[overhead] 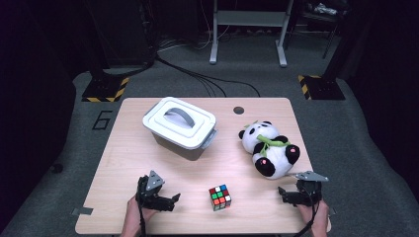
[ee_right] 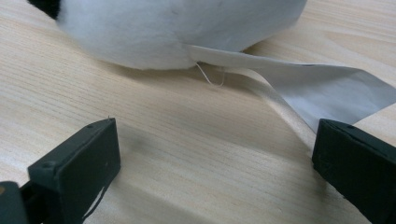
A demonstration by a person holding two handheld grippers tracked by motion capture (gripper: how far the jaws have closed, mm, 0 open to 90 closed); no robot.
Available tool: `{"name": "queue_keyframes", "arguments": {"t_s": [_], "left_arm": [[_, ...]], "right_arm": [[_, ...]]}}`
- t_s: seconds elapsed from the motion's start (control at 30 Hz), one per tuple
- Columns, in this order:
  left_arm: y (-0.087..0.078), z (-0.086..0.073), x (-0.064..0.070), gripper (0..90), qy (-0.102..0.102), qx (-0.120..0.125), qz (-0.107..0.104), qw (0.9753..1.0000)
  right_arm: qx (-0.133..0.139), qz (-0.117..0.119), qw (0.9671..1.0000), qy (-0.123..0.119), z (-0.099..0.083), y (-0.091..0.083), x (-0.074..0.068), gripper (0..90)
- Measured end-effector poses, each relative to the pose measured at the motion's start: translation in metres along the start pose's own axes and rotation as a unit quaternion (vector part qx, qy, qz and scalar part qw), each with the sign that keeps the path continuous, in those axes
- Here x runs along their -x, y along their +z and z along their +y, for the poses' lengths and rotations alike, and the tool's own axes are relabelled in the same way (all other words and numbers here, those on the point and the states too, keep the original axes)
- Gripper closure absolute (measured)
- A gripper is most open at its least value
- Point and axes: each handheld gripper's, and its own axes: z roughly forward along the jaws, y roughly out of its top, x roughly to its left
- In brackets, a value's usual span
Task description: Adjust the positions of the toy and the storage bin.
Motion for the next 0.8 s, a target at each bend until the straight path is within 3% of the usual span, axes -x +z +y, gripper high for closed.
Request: {"name": "queue_keyframes", "arguments": {"t_s": [0.03, 0.23, 0.33, 0.8], "left_arm": [[0.0, 0.002, 0.005, 0.0, 0.001, 0.012, -0.008, 0.9999], [-0.005, 0.014, 0.019, 0.0, 0.016, 0.031, -0.041, 0.9985], [-0.006, 0.02, 0.025, 0.0, 0.029, 0.033, -0.047, 0.9979], [0.003, 0.037, 0.048, 0.0, 0.051, 0.034, -0.088, 0.9943]], "right_arm": [[0.0, 0.0, 1.0, 0.0, 0.0, 0.0, 0.0, 0.2], [0.0, -0.001, 1.0, 0.001, 0.0, 0.0, 0.0, 0.2], [0.0, -0.001, 1.0, 0.001, 0.0, 0.0, 0.0, 0.2], [0.0, 0.0, 1.0, 0.0, 0.0, 0.0, 0.0, 0.5]]}}
